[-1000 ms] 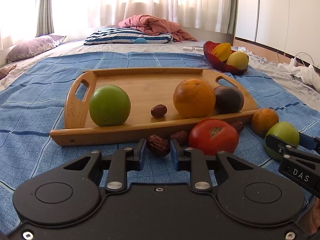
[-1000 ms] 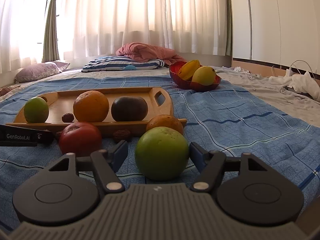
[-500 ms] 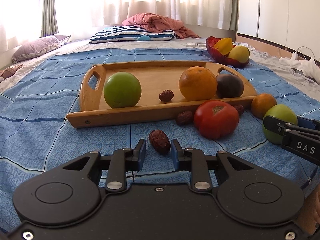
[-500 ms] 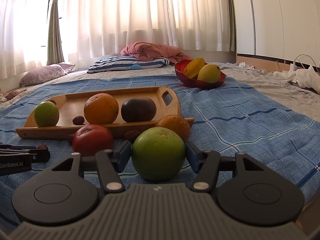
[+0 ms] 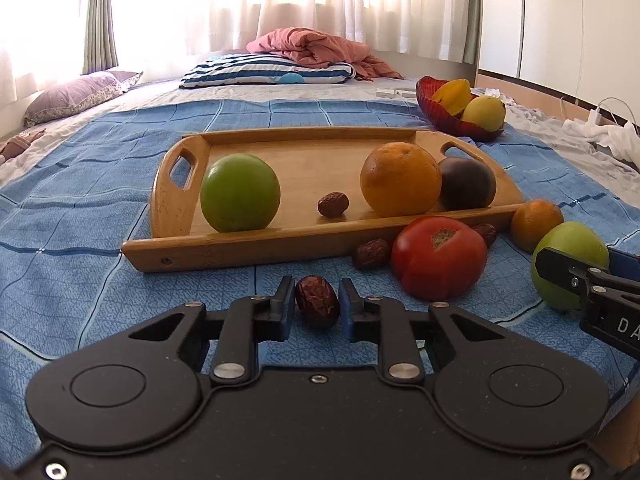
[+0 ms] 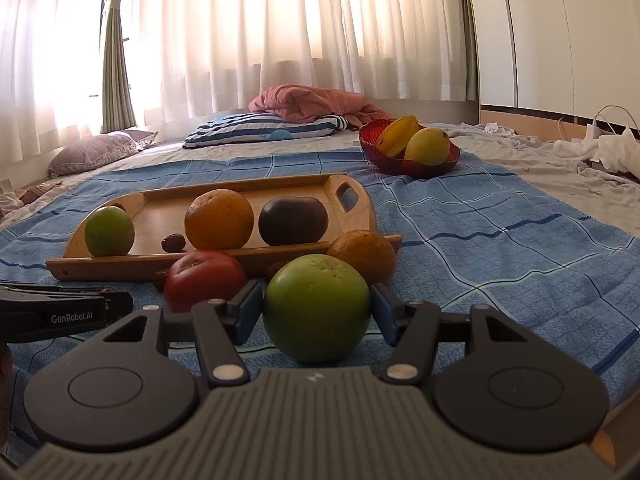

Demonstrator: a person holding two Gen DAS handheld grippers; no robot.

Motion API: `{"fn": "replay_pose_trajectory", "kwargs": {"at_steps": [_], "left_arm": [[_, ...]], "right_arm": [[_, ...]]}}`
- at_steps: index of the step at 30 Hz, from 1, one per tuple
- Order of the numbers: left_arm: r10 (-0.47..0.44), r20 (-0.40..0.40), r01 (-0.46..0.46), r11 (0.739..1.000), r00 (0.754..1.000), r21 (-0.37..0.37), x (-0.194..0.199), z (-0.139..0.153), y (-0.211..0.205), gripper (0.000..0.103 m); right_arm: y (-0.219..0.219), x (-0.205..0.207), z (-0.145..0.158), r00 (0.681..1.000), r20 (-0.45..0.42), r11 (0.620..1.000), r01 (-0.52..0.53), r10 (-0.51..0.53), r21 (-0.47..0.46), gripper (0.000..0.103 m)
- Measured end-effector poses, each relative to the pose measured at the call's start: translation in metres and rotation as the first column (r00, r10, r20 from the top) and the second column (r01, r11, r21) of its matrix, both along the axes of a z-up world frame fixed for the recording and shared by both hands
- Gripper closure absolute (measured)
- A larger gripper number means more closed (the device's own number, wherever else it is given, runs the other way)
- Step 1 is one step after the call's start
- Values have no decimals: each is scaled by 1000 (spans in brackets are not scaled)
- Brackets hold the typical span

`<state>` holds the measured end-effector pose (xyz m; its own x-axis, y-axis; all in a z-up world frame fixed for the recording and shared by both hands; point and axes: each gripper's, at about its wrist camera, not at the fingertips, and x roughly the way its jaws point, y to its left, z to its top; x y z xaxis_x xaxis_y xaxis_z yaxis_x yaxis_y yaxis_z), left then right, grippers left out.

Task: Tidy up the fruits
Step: 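Close the left tool on the red date while the right tool grasps the pale green apple, then lift and carry the red date with the left tool while the right tool carries the apple over the tray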

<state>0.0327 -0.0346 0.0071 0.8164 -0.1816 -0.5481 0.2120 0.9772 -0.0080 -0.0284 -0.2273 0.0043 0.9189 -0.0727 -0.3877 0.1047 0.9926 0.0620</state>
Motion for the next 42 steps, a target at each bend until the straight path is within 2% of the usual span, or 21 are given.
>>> {"fn": "replay_pose_trajectory", "kwargs": {"at_steps": [8, 15, 24, 27, 30, 35, 42], "left_arm": [[-5, 92, 4, 1000, 996, 9, -2, 33, 4, 81], [17, 136, -15, 1000, 991, -21, 17, 64, 23, 81], [36, 90, -28, 995, 995, -91, 67, 87, 48, 81], [42, 67, -34, 993, 997, -116, 86, 89, 56, 81], [51, 37, -47, 993, 998, -110, 107, 84, 62, 81], [63, -17, -64, 993, 998, -103, 136, 71, 67, 81], [78, -73, -85, 993, 994, -87, 165, 51, 63, 81]], "right_arm": [[2, 4, 15, 999, 41, 1000, -24, 24, 7, 41], [-8, 19, 39, 995, 90, 997, -48, 42, 56, 41], [-23, 59, 75, 990, 115, 990, -93, 81, 105, 41], [-28, 77, 83, 990, 109, 991, -98, 87, 96, 41], [-33, 96, 89, 990, 96, 991, -114, 106, 72, 41], [-48, 134, 88, 992, 24, 986, -129, 127, 102, 41], [-56, 182, 69, 985, -102, 984, -123, 136, 126, 41]]}}
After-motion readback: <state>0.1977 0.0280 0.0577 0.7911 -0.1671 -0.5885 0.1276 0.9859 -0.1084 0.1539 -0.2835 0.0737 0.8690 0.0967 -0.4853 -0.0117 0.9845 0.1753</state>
